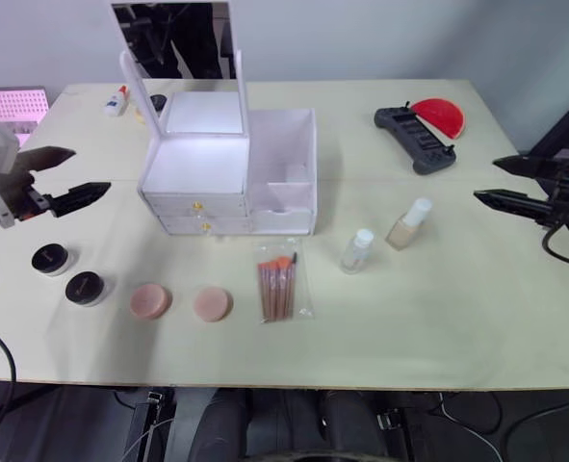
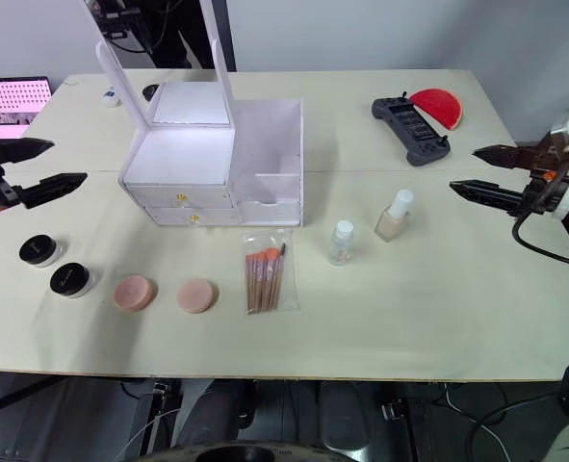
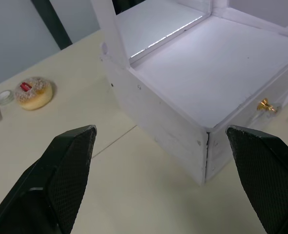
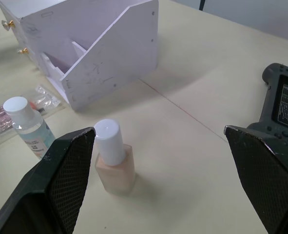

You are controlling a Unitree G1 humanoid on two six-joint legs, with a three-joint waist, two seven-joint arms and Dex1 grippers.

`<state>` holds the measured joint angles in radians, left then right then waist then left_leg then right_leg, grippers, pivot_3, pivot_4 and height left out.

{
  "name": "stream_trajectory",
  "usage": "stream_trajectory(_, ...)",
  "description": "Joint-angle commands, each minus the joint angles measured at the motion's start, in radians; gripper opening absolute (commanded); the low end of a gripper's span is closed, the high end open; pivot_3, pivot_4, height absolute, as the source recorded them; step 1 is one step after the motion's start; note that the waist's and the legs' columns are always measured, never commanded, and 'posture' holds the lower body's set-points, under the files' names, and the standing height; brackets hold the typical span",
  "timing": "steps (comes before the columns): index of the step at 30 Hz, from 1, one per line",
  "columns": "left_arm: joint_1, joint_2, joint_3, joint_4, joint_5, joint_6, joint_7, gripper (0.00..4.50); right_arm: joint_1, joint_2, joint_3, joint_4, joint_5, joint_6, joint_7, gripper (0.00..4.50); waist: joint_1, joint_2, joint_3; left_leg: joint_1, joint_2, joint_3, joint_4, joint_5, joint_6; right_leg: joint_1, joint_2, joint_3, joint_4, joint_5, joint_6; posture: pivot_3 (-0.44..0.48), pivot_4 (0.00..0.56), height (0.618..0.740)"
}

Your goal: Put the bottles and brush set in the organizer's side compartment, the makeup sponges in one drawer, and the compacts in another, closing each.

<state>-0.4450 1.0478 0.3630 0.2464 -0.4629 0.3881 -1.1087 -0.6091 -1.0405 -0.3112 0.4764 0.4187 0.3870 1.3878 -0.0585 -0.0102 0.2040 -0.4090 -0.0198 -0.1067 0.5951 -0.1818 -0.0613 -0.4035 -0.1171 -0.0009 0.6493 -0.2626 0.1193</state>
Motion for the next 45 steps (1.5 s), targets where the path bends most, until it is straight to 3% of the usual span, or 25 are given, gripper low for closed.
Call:
stream_trajectory(1,-0.003,0.029,0.047,-0.017,-0.034,0.027,-0.019,4.47,-0.032,-0.007,-0.017,-0.030,0.033,0.000,0.000,4.50,0.000,0.000,0.000,0.000,0.000,0.000,0.000,0.000,0.000,0.000,0.000,0.000,0.000,0.000,0.000,0.000,0.150,0.740)
stream_trajectory(18,0.009,0.036,0.081,-0.017,-0.027,0.017,-0.021,4.47,-0.053,0.007,0.000,0.005,0.035,-0.011,-0.022,4.50,0.004,0.000,0.000,0.000,0.000,0.000,0.000,0.000,0.000,0.000,0.000,0.000,0.000,0.000,0.000,0.000,0.150,0.740)
stream_trajectory(25,-0.172,0.011,0.075,-0.098,-0.200,0.237,0.016,4.47,-0.006,-0.033,-0.053,-0.046,0.087,0.117,-0.046,4.50,0.016,-0.001,0.001,0.000,0.000,0.000,0.001,0.000,0.000,0.000,0.000,0.000,0.000,0.000,0.000,0.000,0.150,0.740)
stream_trajectory(32,-0.357,-0.084,-0.161,-0.284,-0.316,0.408,-0.084,4.47,0.311,-0.041,-0.266,-0.350,0.169,0.239,-0.101,4.50,0.043,-0.001,0.001,-0.001,-0.001,-0.001,0.001,0.000,0.000,0.001,0.000,-0.001,0.000,-0.001,0.003,0.000,0.150,0.740)
stream_trajectory(40,-0.496,-0.234,-0.444,-0.373,-0.243,0.369,-0.215,4.47,0.810,0.135,-0.608,-0.871,0.295,0.393,-0.195,4.50,0.041,-0.002,0.001,0.000,0.000,0.000,0.004,0.000,0.000,0.004,0.000,-0.001,-0.001,-0.003,0.006,0.000,0.150,0.740)
stream_trajectory(45,-0.569,-0.315,-0.465,-0.353,-0.236,0.357,-0.212,4.47,0.921,0.207,-0.735,-1.011,0.407,0.482,-0.303,4.50,0.044,-0.003,0.002,0.000,0.000,0.000,0.007,0.000,0.000,0.005,0.000,-0.001,-0.001,-0.004,0.002,0.000,0.150,0.740)
